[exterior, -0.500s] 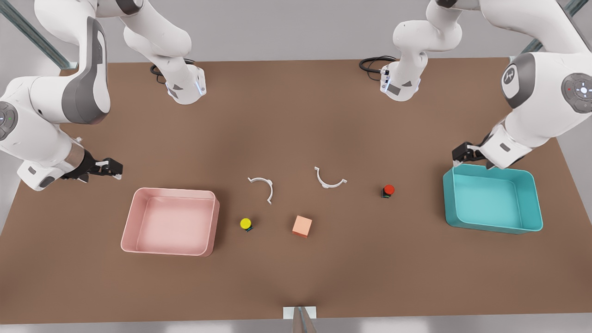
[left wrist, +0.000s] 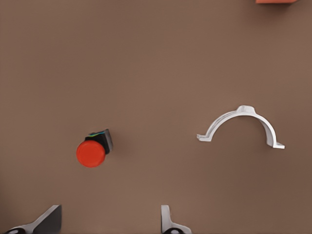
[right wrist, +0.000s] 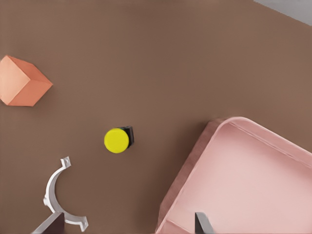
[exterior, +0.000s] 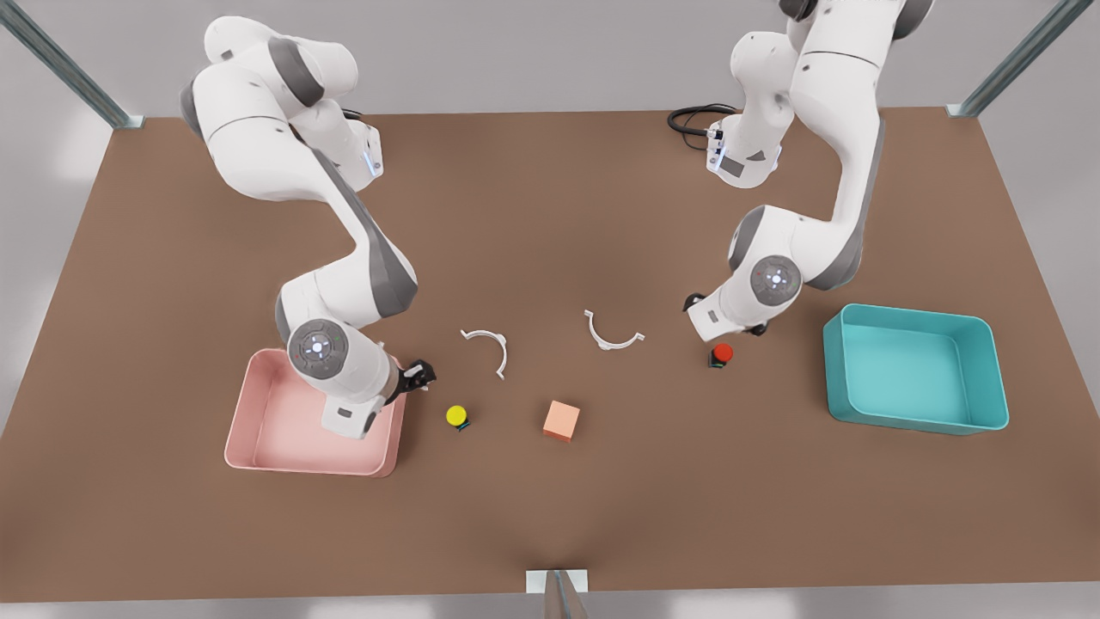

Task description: Place the red button in the blue storage box with the left arm, and place the yellow button in the pink storage box with the right arm

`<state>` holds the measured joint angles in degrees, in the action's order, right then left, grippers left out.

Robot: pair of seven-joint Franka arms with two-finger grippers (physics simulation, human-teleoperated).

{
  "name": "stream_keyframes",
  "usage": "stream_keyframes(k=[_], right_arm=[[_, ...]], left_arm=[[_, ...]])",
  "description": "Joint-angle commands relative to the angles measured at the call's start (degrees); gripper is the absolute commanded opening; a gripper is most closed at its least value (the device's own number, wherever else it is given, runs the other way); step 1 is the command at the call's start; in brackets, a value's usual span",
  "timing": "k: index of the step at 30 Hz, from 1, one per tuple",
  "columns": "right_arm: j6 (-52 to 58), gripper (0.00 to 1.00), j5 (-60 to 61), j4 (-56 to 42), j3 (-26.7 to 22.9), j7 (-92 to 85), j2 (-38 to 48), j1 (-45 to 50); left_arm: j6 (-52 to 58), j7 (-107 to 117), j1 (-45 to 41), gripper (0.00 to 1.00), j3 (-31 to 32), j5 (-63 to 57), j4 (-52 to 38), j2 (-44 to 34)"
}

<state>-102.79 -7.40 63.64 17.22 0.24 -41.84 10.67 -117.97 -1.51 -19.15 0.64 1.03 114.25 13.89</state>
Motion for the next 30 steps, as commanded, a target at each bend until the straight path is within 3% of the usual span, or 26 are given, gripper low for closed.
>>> stream_keyframes(k=[1,3,25,26,28,30], right_arm=[[-5.8,1.0,-0.5,-6.6,-1.0,18.1,-6.4,3.6],[-8.4,1.0,-0.4,-9.3,-4.5,19.7,-9.8,8.6],[-18.4,1.0,-0.4,7.9,-3.9,18.6,-10.7,6.4],[-19.8,1.0,-0.3,9.4,-3.8,18.6,-10.6,6.3],[-22.4,1.0,-0.2,9.7,-3.8,18.7,-10.9,6.1],[-26.2,1.0,-0.3,12.0,-3.8,18.7,-11.0,5.9]], left_arm=[[-18.9,1.6,0.2,1.0,-0.7,-0.1,3.4,-0.4],[-22.6,1.5,0.9,1.0,-0.8,-0.2,5.8,0.2],[-27.0,1.6,4.7,1.0,-0.8,-0.2,7.5,11.9],[-27.2,1.6,4.7,0.98,-0.8,-0.2,7.5,12.0],[-27.2,1.6,4.7,0.69,-0.8,-0.2,7.5,12.1],[-27.2,1.7,4.7,0.6,-0.8,-0.2,7.5,12.2]])
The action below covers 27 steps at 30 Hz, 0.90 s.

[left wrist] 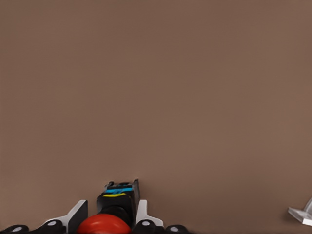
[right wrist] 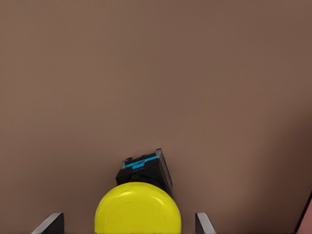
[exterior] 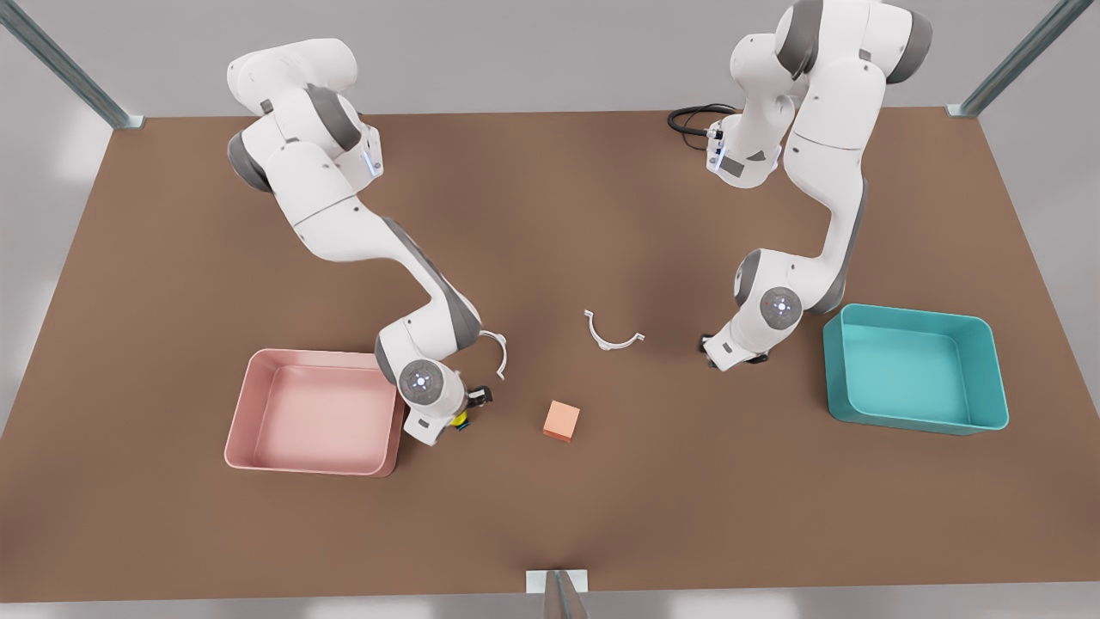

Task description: Place the red button in the blue storage box with the left arm, and place the yellow button in the pink storage box with the right arm

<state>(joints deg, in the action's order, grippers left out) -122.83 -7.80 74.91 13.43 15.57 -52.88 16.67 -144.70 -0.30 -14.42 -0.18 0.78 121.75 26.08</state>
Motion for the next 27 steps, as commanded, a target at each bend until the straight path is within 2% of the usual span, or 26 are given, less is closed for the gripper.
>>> stream_keyframes(k=[1,3,4,5,6,10,12,16,20,22,25,27], right_arm=[[-7.2,1.0,0.1,0.9,0.0,3.2,0.1,-0.1],[-8.5,1.0,0.1,0.9,-0.1,3.2,-0.1,-0.2],[-8.5,0.97,0.1,0.9,-0.1,3.2,-0.2,-0.1],[-8.5,0.85,0.1,0.9,-0.1,3.2,-0.2,-0.1],[-8.5,0.77,0.1,0.9,-0.1,3.2,-0.2,-0.1],[-8.5,0.64,0.1,1.0,-0.1,3.2,-0.1,-0.1],[-8.5,0.62,0.1,1.0,-0.1,3.2,-0.1,-0.1],[-9.3,0.54,0.1,1.9,-0.1,2.2,0.0,-0.2],[-8.7,0.54,0.0,1.7,-0.1,2.1,1.0,-0.8],[-6.4,0.54,0.1,1.8,0.0,1.3,4.1,-1.1],[-3.8,0.54,0.1,4.9,0.1,1.3,10.0,-2.7],[-3.9,0.54,0.1,9.5,1.1,-2.0,14.2,-6.4]], left_arm=[[-0.5,0.5,0.0,0.56,0.0,0.2,0.0,0.0],[-0.6,0.6,0.0,0.46,0.0,0.3,0.0,0.0],[-0.5,0.6,0.1,0.45,0.0,0.3,0.0,0.0],[-0.5,0.6,0.0,0.45,0.0,0.3,0.0,-0.2],[-0.3,0.7,0.0,0.45,0.0,0.3,0.0,-0.3],[4.9,0.2,0.4,0.45,-0.5,0.3,-0.4,-6.6],[9.1,-4.2,0.6,0.45,-3.1,0.2,-0.7,-10.5],[10.9,-17.6,0.6,0.45,-11.0,0.5,-1.2,-13.3],[11.2,-37.6,10.1,0.45,-12.0,2.9,-2.7,-13.3],[11.1,-48.4,15.0,0.45,-12.1,6.6,-3.0,-12.6],[11.0,-57.4,19.7,0.46,-12.1,9.9,-5.9,-7.0],[11.0,-60.2,20.8,0.52,-12.1,10.0,-8.8,-3.2]])
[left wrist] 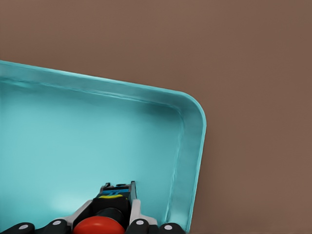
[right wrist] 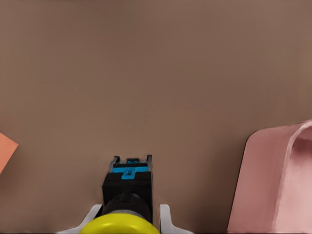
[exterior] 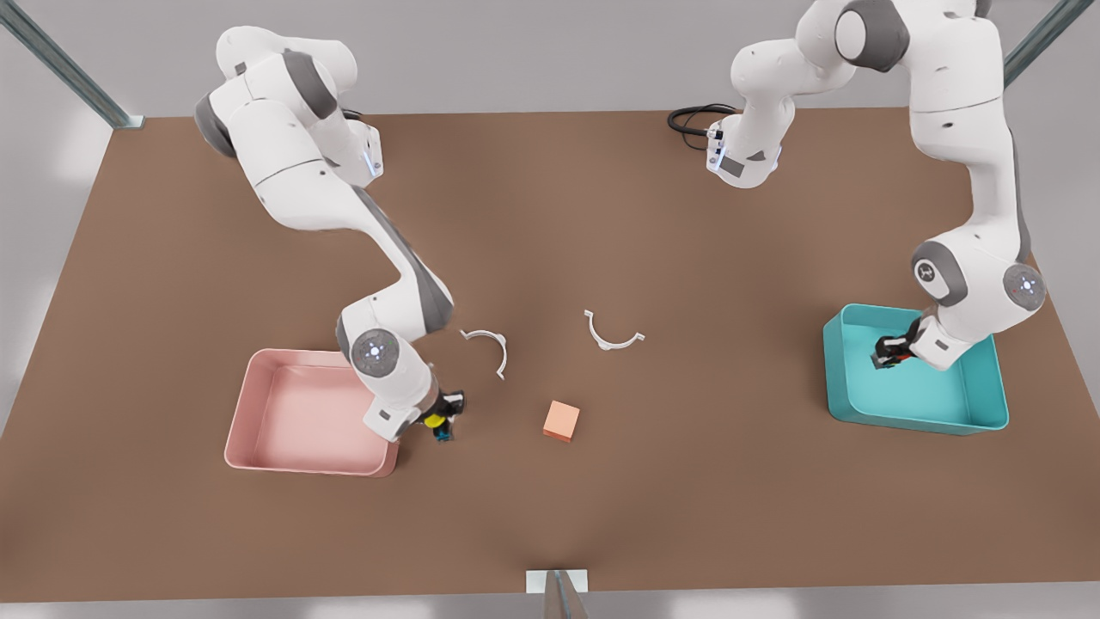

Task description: Place the red button in the blue storage box with the left arm, and place the yellow button in the pink storage box with the right arm

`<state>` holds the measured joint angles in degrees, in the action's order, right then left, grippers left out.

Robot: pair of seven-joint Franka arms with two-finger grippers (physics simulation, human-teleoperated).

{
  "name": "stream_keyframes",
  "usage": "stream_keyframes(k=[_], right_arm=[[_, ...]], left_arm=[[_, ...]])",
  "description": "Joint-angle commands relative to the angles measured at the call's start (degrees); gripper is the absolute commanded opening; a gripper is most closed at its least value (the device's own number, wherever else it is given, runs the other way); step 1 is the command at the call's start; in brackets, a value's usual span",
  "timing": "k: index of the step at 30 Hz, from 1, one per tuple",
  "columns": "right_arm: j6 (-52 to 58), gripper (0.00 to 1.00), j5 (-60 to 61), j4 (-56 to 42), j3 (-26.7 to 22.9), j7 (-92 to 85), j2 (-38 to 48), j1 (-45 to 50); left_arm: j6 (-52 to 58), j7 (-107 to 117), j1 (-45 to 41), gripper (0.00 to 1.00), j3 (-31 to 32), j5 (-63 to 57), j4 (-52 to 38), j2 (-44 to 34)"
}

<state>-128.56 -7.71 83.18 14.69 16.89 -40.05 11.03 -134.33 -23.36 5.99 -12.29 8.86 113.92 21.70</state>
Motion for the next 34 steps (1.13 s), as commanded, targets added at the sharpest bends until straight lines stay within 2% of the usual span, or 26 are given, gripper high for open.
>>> stream_keyframes(k=[1,2,4,5,7,8,12,15,17,19,20,21,22,23,25,27,29,31,32,33,34], right_arm=[[1.9,0.54,0.0,3.2,2.8,-3.5,2.8,-4.7],[1.9,0.54,0.0,4.7,3.3,-4.0,4.2,-6.0],[2.3,0.54,0.0,6.6,3.3,-6.0,6.6,-8.0],[4.2,0.5,0.0,6.6,3.2,-5.9,7.6,-8.0],[7.4,0.5,-0.2,6.6,3.3,-6.5,8.9,-10.2],[7.4,0.5,-0.2,7.7,3.3,-8.9,9.5,-11.7],[7.4,0.5,-0.2,9.1,3.2,-16.0,9.2,-15.5],[7.3,0.52,-0.2,9.1,3.0,-17.0,7.8,-16.1],[6.9,0.52,-0.2,9.0,2.6,-18.1,6.0,-17.0],[6.5,0.53,-0.2,9.0,2.5,-19.3,4.8,-18.1],[6.4,0.59,-0.2,9.0,2.5,-19.3,4.4,-18.1],[6.4,0.78,-0.2,8.9,2.5,-19.2,4.2,-18.2],[6.4,0.88,-0.2,8.9,2.5,-19.1,4.2,-18.1],[6.4,0.89,-0.2,8.8,2.5,-19.1,4.2,-18.1],[6.6,1.0,-0.1,7.9,2.6,-18.5,4.2,-18.2],[7.8,1.0,-0.2,-0.4,2.6,-17.8,5.1,-16.9],[23.8,1.0,-2.6,-13.1,3.7,-17.0,8.3,-15.9],[33.2,1.0,-2.2,-11.5,2.7,-11.5,22.2,-15.9],[35.8,1.0,-2.2,-9.9,2.1,-10.9,25.5,-15.6],[33.5,1.0,-2.2,0.1,0.4,-10.4,31.2,-14.5],[31.6,1.0,-1.2,4.4,-4.3,-8.7,33.5,-11.6]], left_arm=[[0.7,-37.5,0.4,0.92,0.0,2.0,-1.3,2.3],[0.7,-37.5,0.4,1.0,0.0,2.1,-1.3,2.2],[2.3,-37.0,0.0,1.0,0.1,2.0,-1.4,1.7],[9.3,-33.6,-0.1,1.0,0.1,2.0,-4.7,0.1],[30.7,-16.0,-1.9,1.0,0.3,2.0,-16.2,-1.3],[35.9,-8.1,-3.7,1.0,0.3,2.0,-21.3,-1.3],[38.7,14.7,-11.3,1.0,0.4,1.1,-33.9,-3.6],[43.1,22.9,-15.0,1.0,2.0,-2.0,-33.9,-10.4],[44.2,24.8,-14.4,1.0,6.7,-6.9,-34.6,-11.0],[44.2,26.6,-14.1,1.0,8.2,-6.9,-36.0,-10.7],[44.2,29.3,-13.7,1.0,9.7,-6.9,-36.8,-10.4],[44.2,29.3,-11.5,1.0,12.3,-6.9,-37.5,-10.2],[44.2,29.3,-10.9,1.0,13.3,-6.9,-38.1,-9.9],[44.1,29.3,-10.7,1.0,13.7,-6.9,-38.7,-9.4],[44.1,29.3,-10.1,1.0,14.6,-6.9,-39.2,-8.9],[43.7,29.3,-10.2,1.0,14.6,-6.9,-39.7,-7.6],[44.0,29.3,-10.5,1.0,14.6,-6.9,-42.2,-5.1],[44.0,29.3,-10.6,1.0,14.6,-6.9,-42.3,-5.1],[44.2,29.3,-10.5,1.0,14.7,-6.9,-42.4,-5.2],[44.2,29.4,-10.6,1.0,14.7,-6.9,-42.4,-5.2],[44.2,29.3,-10.6,1.0,14.7,-6.9,-42.4,-5.2]])
